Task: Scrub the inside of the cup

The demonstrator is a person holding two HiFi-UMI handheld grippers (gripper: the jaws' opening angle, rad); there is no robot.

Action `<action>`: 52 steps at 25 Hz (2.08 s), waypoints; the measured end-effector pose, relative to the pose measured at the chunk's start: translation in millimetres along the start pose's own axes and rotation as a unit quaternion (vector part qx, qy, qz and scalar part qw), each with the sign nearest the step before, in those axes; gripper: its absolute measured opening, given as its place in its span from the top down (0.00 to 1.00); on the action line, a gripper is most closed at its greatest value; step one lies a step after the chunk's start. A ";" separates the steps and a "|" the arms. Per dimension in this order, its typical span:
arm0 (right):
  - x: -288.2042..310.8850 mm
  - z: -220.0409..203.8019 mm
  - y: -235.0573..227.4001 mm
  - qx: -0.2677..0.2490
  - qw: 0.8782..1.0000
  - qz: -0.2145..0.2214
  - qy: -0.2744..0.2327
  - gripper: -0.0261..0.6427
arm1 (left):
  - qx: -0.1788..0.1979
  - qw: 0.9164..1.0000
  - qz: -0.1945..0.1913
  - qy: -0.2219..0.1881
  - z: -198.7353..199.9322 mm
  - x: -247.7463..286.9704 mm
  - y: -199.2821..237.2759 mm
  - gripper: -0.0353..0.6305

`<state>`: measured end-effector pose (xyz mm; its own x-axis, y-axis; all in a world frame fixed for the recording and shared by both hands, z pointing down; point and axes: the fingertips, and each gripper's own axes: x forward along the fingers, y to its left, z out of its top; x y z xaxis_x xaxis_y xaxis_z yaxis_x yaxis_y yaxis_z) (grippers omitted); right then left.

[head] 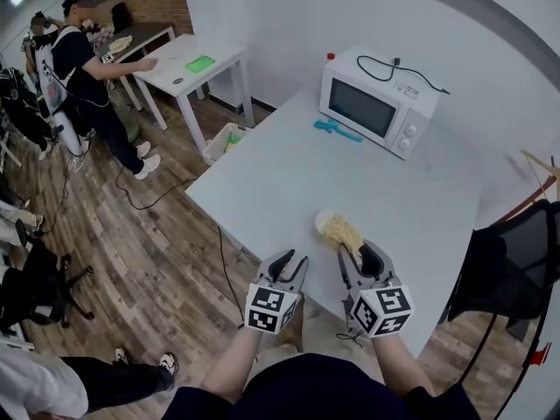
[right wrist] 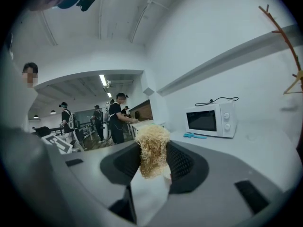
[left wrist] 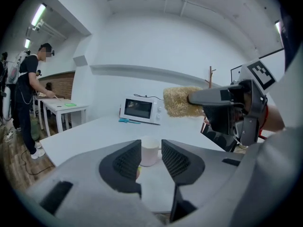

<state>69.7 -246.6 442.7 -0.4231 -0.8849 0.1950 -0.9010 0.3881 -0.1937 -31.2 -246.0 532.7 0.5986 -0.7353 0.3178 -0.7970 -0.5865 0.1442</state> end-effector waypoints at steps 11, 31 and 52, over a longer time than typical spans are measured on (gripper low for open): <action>38.6 7.9 -50.4 0.025 1.000 -0.004 0.001 0.72 | 0.080 0.994 -0.039 0.067 -47.3 111.3 3.5 0.38; 67.5 -16.7 -93.9 0.049 0.998 0.005 0.038 0.72 | 0.088 0.991 -0.051 0.087 -80.1 194.9 5.9 0.35; 63.1 -16.4 -59.6 0.024 0.998 0.034 0.046 0.72 | 0.076 0.994 -0.022 0.074 -59.2 147.5 27.4 0.35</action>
<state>95.2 -321.4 482.3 -0.4921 -0.8286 0.2668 -0.8653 0.4320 -0.2541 30.6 -350.4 639.0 0.6046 -0.6564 0.4512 -0.7425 -0.6695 0.0211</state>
